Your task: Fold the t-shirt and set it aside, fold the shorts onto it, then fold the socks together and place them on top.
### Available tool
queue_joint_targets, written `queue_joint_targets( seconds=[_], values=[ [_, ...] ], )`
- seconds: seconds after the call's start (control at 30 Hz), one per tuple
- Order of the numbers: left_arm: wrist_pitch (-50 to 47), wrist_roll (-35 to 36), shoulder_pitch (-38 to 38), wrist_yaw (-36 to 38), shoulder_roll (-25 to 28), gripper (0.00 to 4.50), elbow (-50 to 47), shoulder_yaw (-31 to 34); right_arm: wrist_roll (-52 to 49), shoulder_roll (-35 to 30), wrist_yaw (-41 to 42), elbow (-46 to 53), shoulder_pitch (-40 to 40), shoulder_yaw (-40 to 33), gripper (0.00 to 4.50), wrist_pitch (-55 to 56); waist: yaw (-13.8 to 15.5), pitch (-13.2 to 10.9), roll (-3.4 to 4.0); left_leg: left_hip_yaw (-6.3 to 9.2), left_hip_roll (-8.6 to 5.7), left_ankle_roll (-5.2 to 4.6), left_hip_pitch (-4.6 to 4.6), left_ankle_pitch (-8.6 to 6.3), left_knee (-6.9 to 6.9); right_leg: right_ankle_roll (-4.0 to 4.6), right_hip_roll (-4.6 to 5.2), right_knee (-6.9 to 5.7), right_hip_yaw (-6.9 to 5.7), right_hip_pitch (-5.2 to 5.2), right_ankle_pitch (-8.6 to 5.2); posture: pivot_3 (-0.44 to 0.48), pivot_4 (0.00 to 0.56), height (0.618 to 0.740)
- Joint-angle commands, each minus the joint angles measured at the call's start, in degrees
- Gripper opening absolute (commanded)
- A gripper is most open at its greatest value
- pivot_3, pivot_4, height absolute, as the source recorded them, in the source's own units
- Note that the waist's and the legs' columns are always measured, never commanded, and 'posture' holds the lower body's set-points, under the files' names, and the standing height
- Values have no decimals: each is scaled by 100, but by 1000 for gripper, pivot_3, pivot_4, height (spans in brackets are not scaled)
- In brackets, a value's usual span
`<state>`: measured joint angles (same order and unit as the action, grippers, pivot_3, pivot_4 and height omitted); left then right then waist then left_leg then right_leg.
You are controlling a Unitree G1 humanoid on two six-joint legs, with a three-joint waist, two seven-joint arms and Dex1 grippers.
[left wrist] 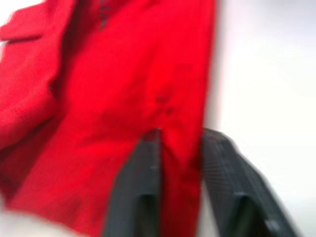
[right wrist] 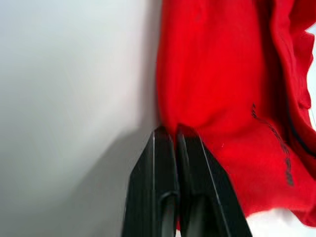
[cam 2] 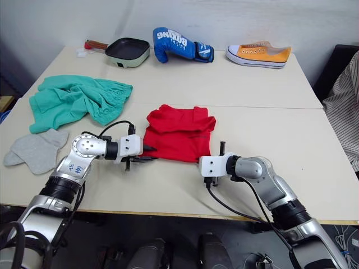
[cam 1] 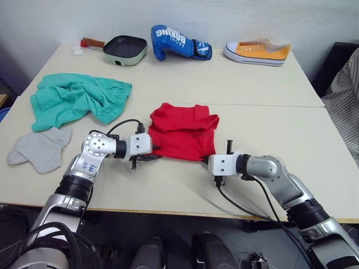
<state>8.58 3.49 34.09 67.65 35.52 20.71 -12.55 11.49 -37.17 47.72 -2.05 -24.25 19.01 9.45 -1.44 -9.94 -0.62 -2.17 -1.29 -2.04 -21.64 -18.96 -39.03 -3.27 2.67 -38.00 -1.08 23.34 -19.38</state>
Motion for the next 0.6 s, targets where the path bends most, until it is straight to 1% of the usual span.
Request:
queue_joint_targets(
  seconds=[0.03, 0.07, 0.13, 0.2, 0.3, 0.37, 0.43, 0.5, 0.6],
  values=[
    [-369, 512, -499, 721, 383, 34, -1043, -6, -512, -257, 407, 585, 367, -287, 0, -176, -1, -1, 1, 3, 0, 0, 0, -1, 2, 0, 0, -2, 0, 0, 0, 0, 150, 740],
    [-445, 530, -606, 778, 467, 34, -1222, 6, -584, -335, 480, 754, 469, -337, 0, -165, -4, -1, 1, 6, 1, -1, -2, -3, 6, 0, -1, 0, -1, 3, 0, 0, 150, 740],
    [-944, 855, -1058, 955, 756, 34, -1945, 130, -891, -662, 737, 1369, 946, -506, 0, -110, 0, -1, 2, 7, 1, -1, -4, -4, 10, 0, -1, 7, -1, 3, 0, 0, 150, 740],
    [-1317, 1077, -1398, 1031, 970, 34, -2489, 219, -1094, -850, 861, 1803, 1290, -644, 0, -151, 0, -1, 2, 8, 1, -4, -5, -5, 10, 0, -1, 11, 0, 1, 0, 0, 150, 740],
    [-1309, 917, -1947, 966, 1313, 34, -3016, 241, -1069, -1035, 786, 2198, 1896, -786, 0, -24, 1, -2, 3, 10, 1, -9, 1, -8, 8, 0, 0, 25, 1, -17, 0, 0, 150, 740],
    [-1308, 889, -2122, 849, 1368, 34, -3139, 287, -1040, -1114, 789, 2296, 2134, -830, 0, 137, 1, -3, 4, 11, 2, -15, 33, -13, 11, 3, 0, 50, 2, -53, -2, 0, 150, 740],
    [-1295, 897, -2166, 425, 1142, 34, -3006, 448, -932, -1125, 653, 2303, 2237, -919, 0, 216, 3, -4, 4, 12, 2, -17, 56, -15, 15, 4, 0, 55, 2, -75, -3, 0, 150, 740],
    [-1223, 914, -2105, 182, 939, 34, -2786, 533, -895, -1116, 571, 2260, 2275, -969, 0, 246, -1, -4, 4, 13, 2, -19, 55, -17, 12, 4, 1, 51, 2, -75, -3, 0, 150, 740],
    [-765, 843, -1950, 289, 851, 624, -2369, 488, -922, -1079, 545, 2133, 2259, -979, 0, 269, -3, -4, 4, 13, 2, -16, 56, -17, 14, 4, 1, 51, 0, -73, -2, 0, 150, 740]
  ],
)
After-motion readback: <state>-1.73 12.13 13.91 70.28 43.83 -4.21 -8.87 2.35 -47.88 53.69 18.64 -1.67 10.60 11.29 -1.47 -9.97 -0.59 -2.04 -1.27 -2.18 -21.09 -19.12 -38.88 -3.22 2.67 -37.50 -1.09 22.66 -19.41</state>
